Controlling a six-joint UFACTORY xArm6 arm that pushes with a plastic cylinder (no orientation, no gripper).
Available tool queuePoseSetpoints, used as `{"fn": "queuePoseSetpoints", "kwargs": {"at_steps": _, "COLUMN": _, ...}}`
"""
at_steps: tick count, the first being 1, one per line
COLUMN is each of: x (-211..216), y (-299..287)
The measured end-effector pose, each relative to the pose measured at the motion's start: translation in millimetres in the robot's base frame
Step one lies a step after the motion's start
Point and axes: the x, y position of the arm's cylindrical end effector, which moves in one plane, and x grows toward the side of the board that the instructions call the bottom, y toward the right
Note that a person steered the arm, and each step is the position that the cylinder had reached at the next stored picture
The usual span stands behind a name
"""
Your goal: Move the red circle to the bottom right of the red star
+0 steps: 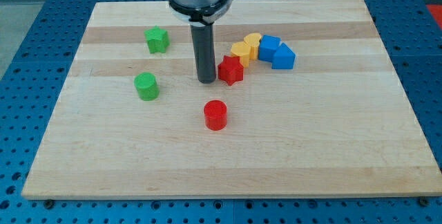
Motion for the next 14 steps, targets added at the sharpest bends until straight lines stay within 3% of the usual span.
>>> {"fn": "queuePoseSetpoints", "kwargs": {"at_steps": 4, "x": 0.0, "y": 18.9}}
{"fn": "queuePoseSetpoints", "kwargs": {"at_steps": 6, "x": 0.6, "y": -15.6}}
{"fn": "queuePoseSetpoints", "kwargs": {"at_steps": 10, "x": 91.6, "y": -25.6}}
{"fn": "queuePoseSetpoints", "kwargs": {"at_steps": 14, "x": 81.8, "y": -9.6}}
